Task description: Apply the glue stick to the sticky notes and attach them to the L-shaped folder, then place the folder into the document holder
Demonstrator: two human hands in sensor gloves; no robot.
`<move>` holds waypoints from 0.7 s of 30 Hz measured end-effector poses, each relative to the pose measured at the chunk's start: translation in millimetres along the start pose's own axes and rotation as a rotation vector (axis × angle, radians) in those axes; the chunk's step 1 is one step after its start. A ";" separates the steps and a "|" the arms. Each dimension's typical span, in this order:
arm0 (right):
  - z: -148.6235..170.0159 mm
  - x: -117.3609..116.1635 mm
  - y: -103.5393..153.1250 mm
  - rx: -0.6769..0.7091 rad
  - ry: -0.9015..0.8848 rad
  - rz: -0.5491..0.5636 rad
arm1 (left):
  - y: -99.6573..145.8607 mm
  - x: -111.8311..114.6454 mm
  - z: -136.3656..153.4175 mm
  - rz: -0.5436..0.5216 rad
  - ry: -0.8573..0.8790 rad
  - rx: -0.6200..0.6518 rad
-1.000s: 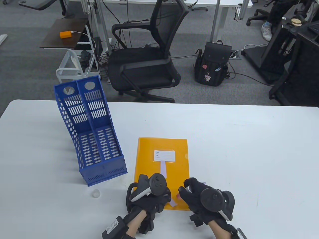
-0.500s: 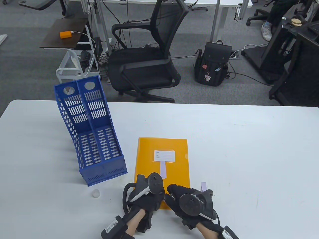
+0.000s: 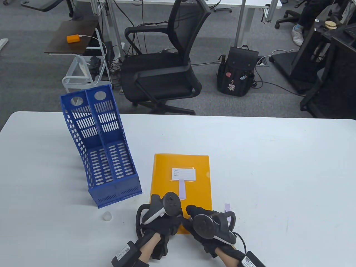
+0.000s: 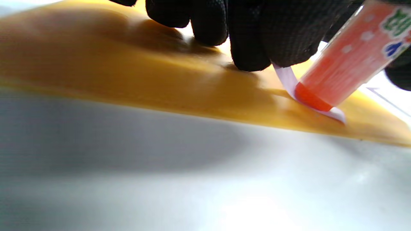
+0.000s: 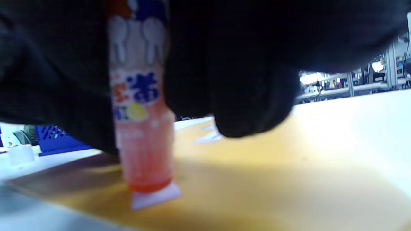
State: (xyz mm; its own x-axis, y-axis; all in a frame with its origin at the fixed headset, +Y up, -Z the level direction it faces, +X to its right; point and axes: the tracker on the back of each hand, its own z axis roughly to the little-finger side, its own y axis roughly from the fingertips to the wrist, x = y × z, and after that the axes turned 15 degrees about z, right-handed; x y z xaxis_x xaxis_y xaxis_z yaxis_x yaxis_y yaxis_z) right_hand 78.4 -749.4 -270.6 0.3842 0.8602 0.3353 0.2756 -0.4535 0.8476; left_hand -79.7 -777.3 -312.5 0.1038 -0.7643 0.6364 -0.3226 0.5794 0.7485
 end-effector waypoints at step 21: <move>1.6 4.0 -0.7 0.018 0.019 -0.013 | -1.1 2.4 -0.1 -0.016 0.000 -0.009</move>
State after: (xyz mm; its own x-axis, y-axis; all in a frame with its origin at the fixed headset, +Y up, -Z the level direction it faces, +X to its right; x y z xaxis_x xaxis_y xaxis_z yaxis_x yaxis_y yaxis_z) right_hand 81.1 -745.9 -270.5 0.3639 0.8702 0.3322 0.2959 -0.4462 0.8446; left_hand -79.0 -779.7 -311.8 0.1088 -0.7734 0.6245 -0.3126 0.5697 0.7601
